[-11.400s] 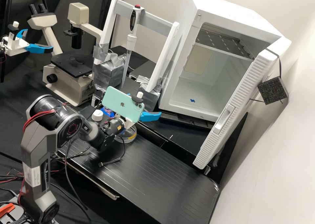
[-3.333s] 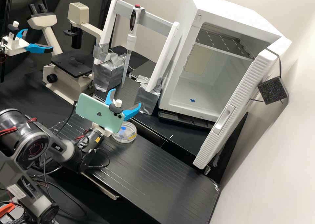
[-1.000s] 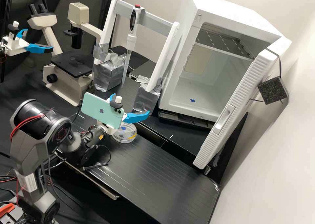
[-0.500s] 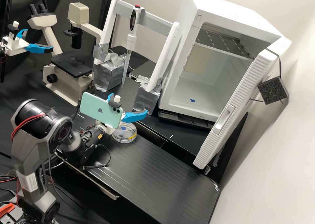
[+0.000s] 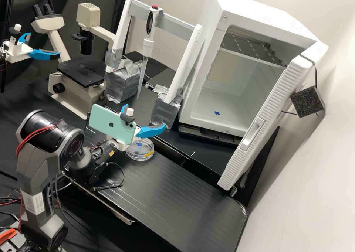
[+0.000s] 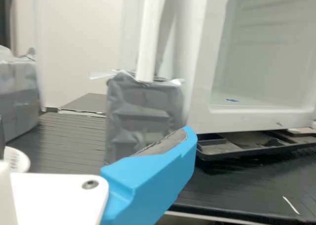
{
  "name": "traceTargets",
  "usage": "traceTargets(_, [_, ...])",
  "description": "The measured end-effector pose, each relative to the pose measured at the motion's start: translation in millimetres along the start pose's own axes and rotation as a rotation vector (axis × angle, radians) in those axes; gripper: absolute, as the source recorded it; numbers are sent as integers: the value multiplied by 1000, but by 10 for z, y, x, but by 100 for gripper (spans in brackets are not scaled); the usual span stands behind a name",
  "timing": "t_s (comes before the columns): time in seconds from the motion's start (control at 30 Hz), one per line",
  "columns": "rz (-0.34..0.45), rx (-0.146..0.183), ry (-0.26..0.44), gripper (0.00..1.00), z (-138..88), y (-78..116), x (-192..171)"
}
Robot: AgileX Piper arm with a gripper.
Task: Close the bottle
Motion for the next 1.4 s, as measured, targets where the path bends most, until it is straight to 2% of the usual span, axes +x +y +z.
traceTargets(0.13, [-8,-4,16,100,-44,-23,-6])
traceTargets(0.2, [-9,-17,18,100,-49,-27,-6])
traceTargets(0.6, [-16,-11,17,100,-72,-63,-8])
traceTargets(0.8, [-48,-53,32,100,-153,-111,44])
traceTargets(1.17, [-19,-59,34,100,-175,-1,39])
traceTargets(1.23, [-8,-47,32,100,-147,56,-11])
traceTargets(1.4, [43,22,25,100,-82,231,-188])
